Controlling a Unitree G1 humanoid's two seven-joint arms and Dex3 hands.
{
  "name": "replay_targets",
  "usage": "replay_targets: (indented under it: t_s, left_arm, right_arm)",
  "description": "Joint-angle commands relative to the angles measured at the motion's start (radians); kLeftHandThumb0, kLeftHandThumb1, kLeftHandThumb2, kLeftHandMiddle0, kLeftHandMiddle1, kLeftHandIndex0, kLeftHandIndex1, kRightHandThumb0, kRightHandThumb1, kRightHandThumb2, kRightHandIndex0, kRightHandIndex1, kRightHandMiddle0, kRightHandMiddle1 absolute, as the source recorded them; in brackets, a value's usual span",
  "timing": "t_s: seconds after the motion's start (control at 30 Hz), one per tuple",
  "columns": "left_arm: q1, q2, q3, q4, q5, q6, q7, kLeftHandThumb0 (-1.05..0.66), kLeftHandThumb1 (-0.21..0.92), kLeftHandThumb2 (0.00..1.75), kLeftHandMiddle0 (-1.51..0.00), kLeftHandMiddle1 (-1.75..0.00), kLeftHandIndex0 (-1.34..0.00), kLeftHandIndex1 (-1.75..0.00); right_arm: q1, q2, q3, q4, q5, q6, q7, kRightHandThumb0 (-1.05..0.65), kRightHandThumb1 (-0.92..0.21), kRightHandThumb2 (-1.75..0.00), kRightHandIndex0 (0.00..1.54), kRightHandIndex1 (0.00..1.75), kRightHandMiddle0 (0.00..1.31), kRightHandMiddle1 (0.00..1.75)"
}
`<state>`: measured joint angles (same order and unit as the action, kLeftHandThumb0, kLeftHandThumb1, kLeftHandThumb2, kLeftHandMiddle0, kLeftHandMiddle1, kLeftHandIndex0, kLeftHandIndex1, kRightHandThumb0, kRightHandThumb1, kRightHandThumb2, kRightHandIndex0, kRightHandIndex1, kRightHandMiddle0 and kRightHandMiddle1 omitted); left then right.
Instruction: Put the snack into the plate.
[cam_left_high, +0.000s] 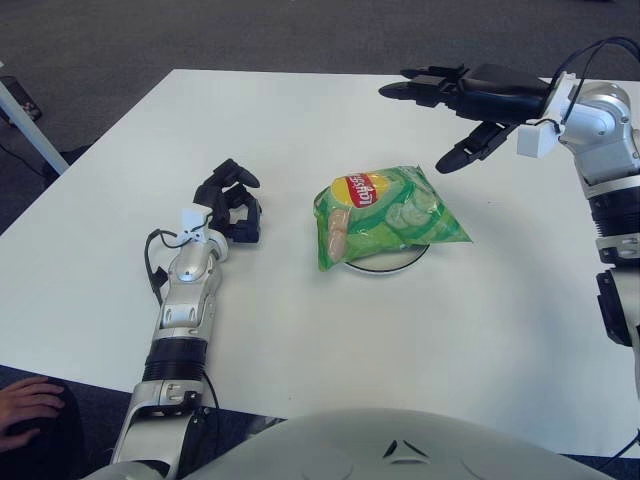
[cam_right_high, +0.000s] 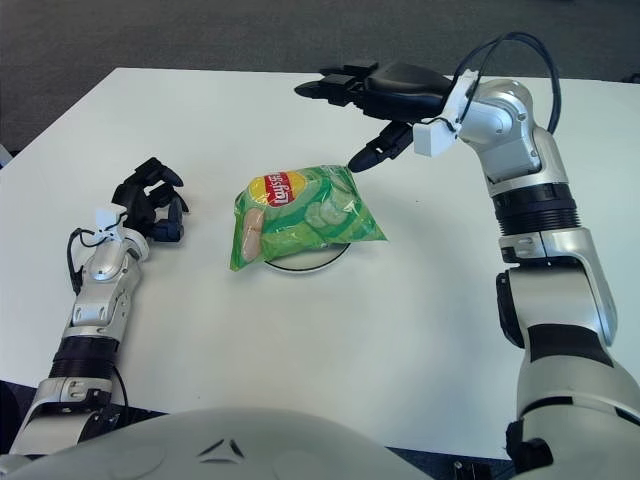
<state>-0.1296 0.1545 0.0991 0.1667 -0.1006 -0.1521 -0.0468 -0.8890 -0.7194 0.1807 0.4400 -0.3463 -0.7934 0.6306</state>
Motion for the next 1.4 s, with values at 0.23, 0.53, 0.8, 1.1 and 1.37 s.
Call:
replay_targets:
  t_s: [0.23,0.53,0.8,1.1,1.37]
  left_arm:
    - [0.080,-0.053,0.000,0.087,-0.015,0.017,0.001,-0.01,0.01,1.64,-0.85,-1.75,-0.66,-1.64]
    - [0.074,-0.052,0.006,0.096,-0.019,0.019,-0.002,0.00,0.03,1.66,-0.85,-1.75,-0.58,-1.74]
    - [0.071,-0.045,-0.001,0.105,0.012,0.003,0.013,0.00,-0.03,1.69,-0.90,-1.75,-0.67,-1.65]
    - [0.079,-0.047,-0.003,0.094,0.022,0.009,0.019,0.00,-0.02,1.69,-0.89,-1.75,-0.65,-1.67]
    - [0.084,-0.048,-0.003,0.074,0.031,0.027,0.025,0.00,-0.03,1.69,-0.89,-1.75,-0.65,-1.68]
  right_arm:
    - [0.102,-0.058,-0.082,-0.022,-0.019,0.084,-0.122,-1.04,-0.92,-0.86,0.11,0.05,0.00,0.31]
    - [0.189,-0.009,-0.140,-0.135,-0.020,0.353,-0.198,-1.01,-0.92,-0.95,0.16,0.08,0.00,0.31]
    - [0.259,0.081,-0.195,-0.201,0.022,0.611,-0.276,-0.88,-0.92,-0.98,0.23,0.14,0.00,0.48]
    - [0.262,0.195,-0.291,-0.240,0.187,0.926,-0.297,-0.71,-0.92,-0.95,0.21,0.49,0.00,0.78]
    - [0.316,0.242,-0.347,-0.298,0.237,1.057,-0.364,-0.63,-0.92,-0.90,0.27,1.03,0.00,1.13]
